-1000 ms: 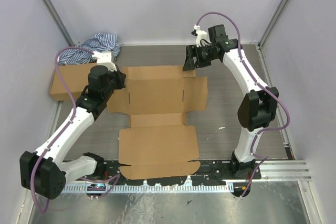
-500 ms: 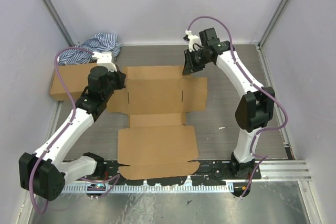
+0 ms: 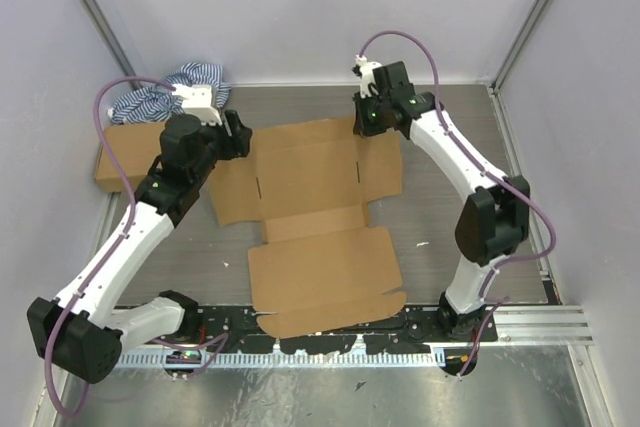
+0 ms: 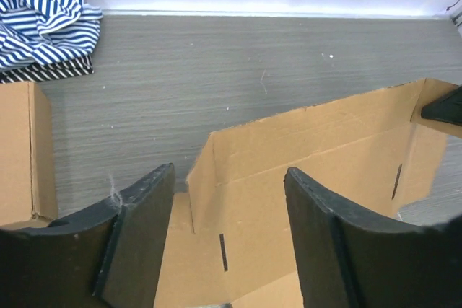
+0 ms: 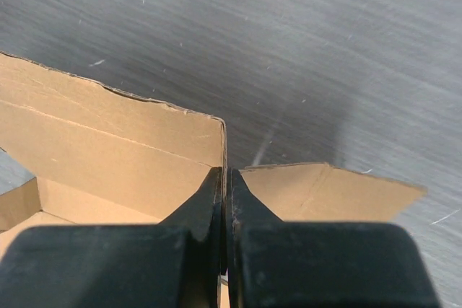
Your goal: Fold the paper box
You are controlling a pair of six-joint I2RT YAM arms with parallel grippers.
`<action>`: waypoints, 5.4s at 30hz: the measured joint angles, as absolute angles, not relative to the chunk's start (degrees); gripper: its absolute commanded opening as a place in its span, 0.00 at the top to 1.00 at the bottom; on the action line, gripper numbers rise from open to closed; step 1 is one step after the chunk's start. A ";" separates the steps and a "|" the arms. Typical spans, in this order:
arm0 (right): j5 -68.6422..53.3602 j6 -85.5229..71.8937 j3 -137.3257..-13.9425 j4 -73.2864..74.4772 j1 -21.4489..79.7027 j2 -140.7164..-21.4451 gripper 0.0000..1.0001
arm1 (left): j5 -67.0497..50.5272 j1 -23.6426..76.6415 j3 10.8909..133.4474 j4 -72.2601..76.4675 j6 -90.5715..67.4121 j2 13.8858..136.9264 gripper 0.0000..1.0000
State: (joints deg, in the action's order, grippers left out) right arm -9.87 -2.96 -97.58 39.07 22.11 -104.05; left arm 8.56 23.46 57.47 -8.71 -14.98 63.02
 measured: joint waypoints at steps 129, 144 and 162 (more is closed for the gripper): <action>-17.28 -17.50 -72.93 8.78 2.44 -90.87 0.69 | 32.38 59.79 62.37 -17.17 45.50 76.01 1.00; -38.15 -19.11 -77.03 0.45 2.55 -111.90 0.67 | 35.18 56.51 64.23 -15.20 49.65 83.99 1.00; -51.55 -24.38 -95.07 -13.02 4.23 -131.09 0.70 | 36.18 57.12 64.01 -15.29 49.58 83.66 1.00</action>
